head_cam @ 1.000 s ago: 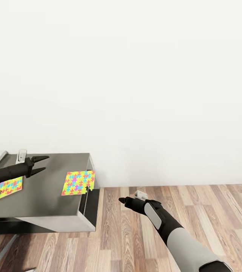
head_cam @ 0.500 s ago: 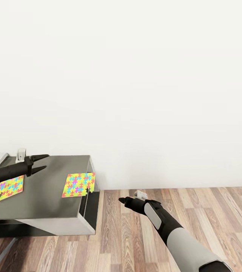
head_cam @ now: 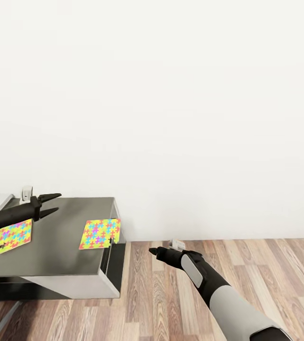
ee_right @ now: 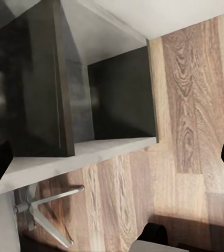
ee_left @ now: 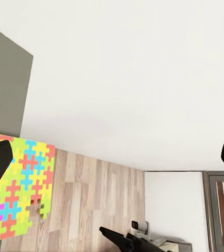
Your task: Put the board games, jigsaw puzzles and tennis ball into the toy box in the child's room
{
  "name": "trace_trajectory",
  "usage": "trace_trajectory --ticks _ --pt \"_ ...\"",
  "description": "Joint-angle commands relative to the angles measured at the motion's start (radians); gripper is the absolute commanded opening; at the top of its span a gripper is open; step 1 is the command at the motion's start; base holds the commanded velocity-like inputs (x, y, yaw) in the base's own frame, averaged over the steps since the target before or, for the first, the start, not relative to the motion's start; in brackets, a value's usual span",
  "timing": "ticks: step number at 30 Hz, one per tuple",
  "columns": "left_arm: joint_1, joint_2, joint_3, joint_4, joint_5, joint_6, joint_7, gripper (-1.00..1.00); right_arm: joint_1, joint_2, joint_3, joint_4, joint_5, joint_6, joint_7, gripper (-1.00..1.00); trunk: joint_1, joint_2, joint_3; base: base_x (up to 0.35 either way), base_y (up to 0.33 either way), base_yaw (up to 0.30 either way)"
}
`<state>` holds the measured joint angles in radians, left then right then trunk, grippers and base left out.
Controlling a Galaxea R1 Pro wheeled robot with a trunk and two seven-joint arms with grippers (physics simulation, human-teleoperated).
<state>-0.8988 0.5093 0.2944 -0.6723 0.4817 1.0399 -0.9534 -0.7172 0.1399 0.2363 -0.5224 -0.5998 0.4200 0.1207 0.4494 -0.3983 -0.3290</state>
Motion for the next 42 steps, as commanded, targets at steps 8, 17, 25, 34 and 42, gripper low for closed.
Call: trace_trajectory --ticks 8,17,25,34,42 --pt "0.000 0.000 0.002 0.000 -0.005 0.003 -0.005 1.00 -0.001 0.000 0.001 -0.001 -0.001 0.003 0.000 1.00 0.001 -0.002 0.011 0.000 0.000 0.071" --pt "0.000 0.000 0.002 0.000 -0.005 0.003 -0.005 1.00 -0.001 0.000 0.001 -0.001 -0.001 0.004 0.000 1.00 0.001 -0.002 0.018 0.000 0.000 0.042" --pt "0.000 -0.001 0.002 0.000 -0.005 0.002 -0.005 1.00 -0.001 0.000 0.001 -0.001 -0.001 0.003 0.000 1.00 0.001 -0.002 0.018 0.000 0.000 0.000" --pt "0.000 0.000 0.002 0.000 -0.005 0.002 -0.005 1.00 0.000 0.000 0.002 -0.001 -0.001 -0.013 0.001 1.00 0.001 -0.002 0.021 0.000 0.000 0.000" --pt "0.000 0.000 0.002 0.000 -0.005 0.002 -0.005 1.00 0.001 0.000 0.003 -0.001 -0.002 -0.033 0.002 1.00 0.001 -0.002 0.032 0.000 0.000 0.000"
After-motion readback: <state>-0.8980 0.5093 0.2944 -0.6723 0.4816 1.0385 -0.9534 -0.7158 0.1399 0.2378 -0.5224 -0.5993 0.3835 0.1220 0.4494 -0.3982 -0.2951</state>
